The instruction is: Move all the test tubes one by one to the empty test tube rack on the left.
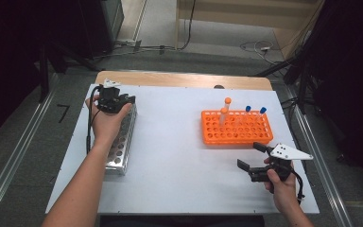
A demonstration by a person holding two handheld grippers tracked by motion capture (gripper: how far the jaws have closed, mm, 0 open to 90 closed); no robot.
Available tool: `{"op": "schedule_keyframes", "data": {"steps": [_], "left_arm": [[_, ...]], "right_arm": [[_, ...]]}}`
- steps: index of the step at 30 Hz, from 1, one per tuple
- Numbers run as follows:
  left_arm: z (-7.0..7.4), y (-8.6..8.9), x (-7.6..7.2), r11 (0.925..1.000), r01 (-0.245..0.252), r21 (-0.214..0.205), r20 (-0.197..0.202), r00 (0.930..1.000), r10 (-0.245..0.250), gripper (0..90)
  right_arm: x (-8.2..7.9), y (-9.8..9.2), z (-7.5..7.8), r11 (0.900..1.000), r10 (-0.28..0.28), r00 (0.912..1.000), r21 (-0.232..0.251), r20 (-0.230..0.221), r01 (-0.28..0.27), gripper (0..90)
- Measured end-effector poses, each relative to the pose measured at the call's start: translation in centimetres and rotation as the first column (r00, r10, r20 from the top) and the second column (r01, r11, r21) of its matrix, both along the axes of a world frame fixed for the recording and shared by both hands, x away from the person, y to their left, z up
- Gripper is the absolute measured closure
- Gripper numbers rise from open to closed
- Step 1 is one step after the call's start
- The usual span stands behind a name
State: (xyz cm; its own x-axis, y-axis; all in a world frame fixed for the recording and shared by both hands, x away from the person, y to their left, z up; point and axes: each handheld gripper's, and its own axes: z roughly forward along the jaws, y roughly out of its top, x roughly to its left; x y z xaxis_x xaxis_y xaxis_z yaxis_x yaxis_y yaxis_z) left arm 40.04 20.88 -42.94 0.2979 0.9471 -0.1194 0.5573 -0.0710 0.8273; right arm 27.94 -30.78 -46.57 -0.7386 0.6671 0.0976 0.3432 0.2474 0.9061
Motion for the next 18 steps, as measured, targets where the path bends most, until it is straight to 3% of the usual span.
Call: {"op": "schedule_keyframes", "data": {"steps": [3,8,13,18], "left_arm": [[0.4,-0.1,-0.3,1.0000,0.005,-0.004,0.012,0.9999,-0.005,47.8],[1.2,-0.2,-1.2,0.9985,0.004,-0.054,0.049,0.9988,-0.001,26.6],[1.8,-0.7,-2.6,0.9954,0.050,-0.082,0.072,0.9964,-0.044,11.2],[2.6,-1.2,-4.4,0.9918,0.077,-0.102,0.106,0.9922,-0.066,5.1]], "right_arm": [[0.0,0.0,0.0,1.0000,0.001,1.0000,0.001,0.000,-0.001,2.6],[0.0,0.1,0.0,1.0000,-0.002,1.0000,0.000,-0.004,0.002,2.6],[0.2,0.1,0.0,0.9999,-0.010,0.9999,0.002,0.000,0.010,2.6],[0.3,0.3,0.2,0.9998,-0.022,0.9998,0.000,0.004,0.022,2.5]]}}
